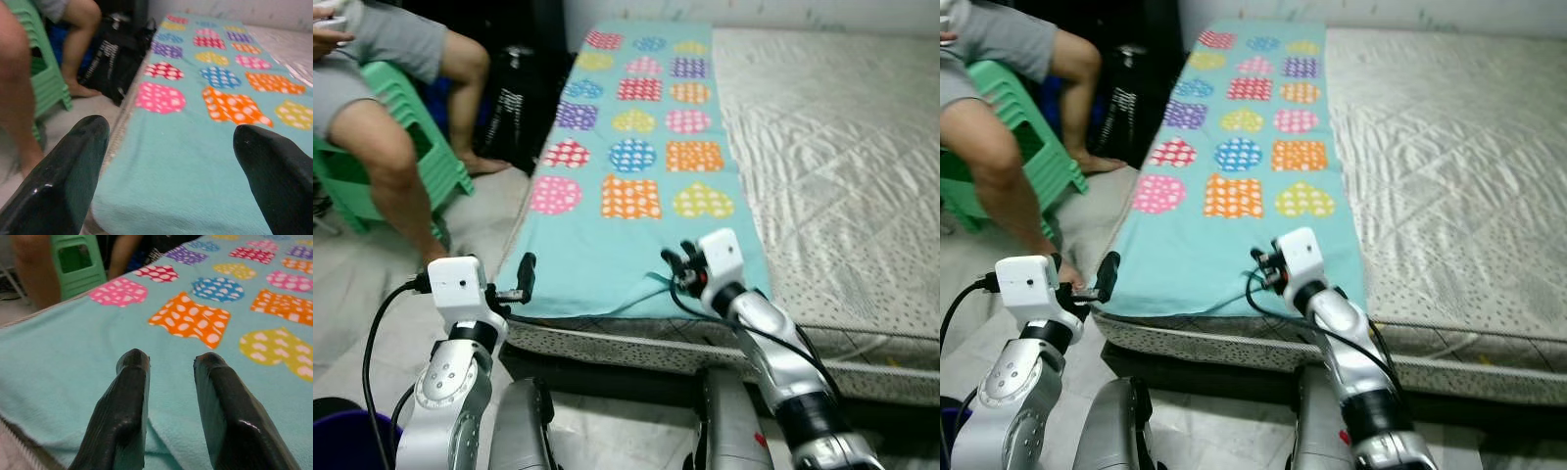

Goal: Clean up the room

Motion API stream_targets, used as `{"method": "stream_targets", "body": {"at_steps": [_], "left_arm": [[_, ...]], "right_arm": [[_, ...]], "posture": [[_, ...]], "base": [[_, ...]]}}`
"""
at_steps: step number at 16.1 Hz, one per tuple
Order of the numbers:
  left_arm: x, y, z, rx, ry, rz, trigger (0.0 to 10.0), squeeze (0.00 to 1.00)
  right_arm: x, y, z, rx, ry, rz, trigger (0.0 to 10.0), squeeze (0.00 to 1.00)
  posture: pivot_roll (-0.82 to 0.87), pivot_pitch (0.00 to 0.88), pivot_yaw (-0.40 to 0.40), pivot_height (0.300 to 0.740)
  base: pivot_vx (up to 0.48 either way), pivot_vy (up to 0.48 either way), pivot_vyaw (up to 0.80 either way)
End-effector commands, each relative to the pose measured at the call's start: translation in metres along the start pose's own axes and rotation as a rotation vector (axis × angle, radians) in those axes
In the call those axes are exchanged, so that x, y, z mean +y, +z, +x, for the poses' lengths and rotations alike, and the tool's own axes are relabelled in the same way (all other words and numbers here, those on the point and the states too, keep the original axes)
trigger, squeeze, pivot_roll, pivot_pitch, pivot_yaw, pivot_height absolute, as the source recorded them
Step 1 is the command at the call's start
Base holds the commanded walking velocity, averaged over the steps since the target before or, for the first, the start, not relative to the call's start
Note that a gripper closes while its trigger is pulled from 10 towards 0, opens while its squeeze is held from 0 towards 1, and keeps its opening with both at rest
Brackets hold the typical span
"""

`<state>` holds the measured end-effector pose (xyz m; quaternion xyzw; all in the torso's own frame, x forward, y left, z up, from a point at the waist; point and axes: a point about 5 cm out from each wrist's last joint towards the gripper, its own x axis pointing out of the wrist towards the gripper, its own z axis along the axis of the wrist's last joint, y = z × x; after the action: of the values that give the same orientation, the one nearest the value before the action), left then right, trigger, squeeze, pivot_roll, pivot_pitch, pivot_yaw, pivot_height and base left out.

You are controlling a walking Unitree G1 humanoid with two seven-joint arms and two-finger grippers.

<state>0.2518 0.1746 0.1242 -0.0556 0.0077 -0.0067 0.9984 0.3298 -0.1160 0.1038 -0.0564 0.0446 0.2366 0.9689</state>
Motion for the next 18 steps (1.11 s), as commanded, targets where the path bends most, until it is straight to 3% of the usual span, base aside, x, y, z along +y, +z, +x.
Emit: {"method": "stream_targets", "body": {"at_steps": [1, 5, 7, 11, 15, 18], "left_arm": [[-0.002, 0.002, -0.005, 0.006, -0.007, 0.007, 10.0, 0.0], [-0.014, 0.01, -0.019, 0.006, -0.04, 0.008, 10.0, 0.0], [-0.017, 0.012, -0.024, 0.018, -0.044, 0.002, 10.0, 0.0], [-0.016, 0.014, -0.023, 0.03, -0.03, -0.004, 10.0, 0.0], [-0.016, 0.014, -0.025, 0.043, -0.022, -0.002, 10.0, 0.0], [-0.016, 0.013, -0.023, 0.054, -0.009, -0.024, 10.0, 0.0]], "right_arm": [[0.007, -0.007, 0.005, 0.048, -0.004, -0.008, 10.0, 0.0], [0.017, -0.017, 0.013, 0.141, 0.055, -0.04, 10.0, 0.0], [0.019, -0.027, 0.018, 0.244, 0.056, -0.047, 10.0, 0.0], [0.029, -0.024, 0.022, 0.226, 0.064, -0.034, 10.0, 0.0], [0.023, -0.027, 0.019, 0.252, 0.012, -0.038, 10.0, 0.0], [0.024, -0.028, 0.016, 0.254, 0.008, 0.045, 10.0, 0.0]], "posture": [[-0.05, 0.168, 0.027, 0.533], [-0.01, 0.22, 0.031, 0.533], [0.0, 0.233, 0.039, 0.533], [0.0, 0.234, 0.045, 0.533], [0.0, 0.23, 0.046, 0.533], [-0.01, 0.222, 0.04, 0.533]], "base": [[0.0, 0.0, 0.0], [0.0, 0.0, 0.0], [0.0, 0.0, 0.0], [0.0, 0.0, 0.0], [0.0, 0.0, 0.0], [0.0, 0.0, 0.0]]}}
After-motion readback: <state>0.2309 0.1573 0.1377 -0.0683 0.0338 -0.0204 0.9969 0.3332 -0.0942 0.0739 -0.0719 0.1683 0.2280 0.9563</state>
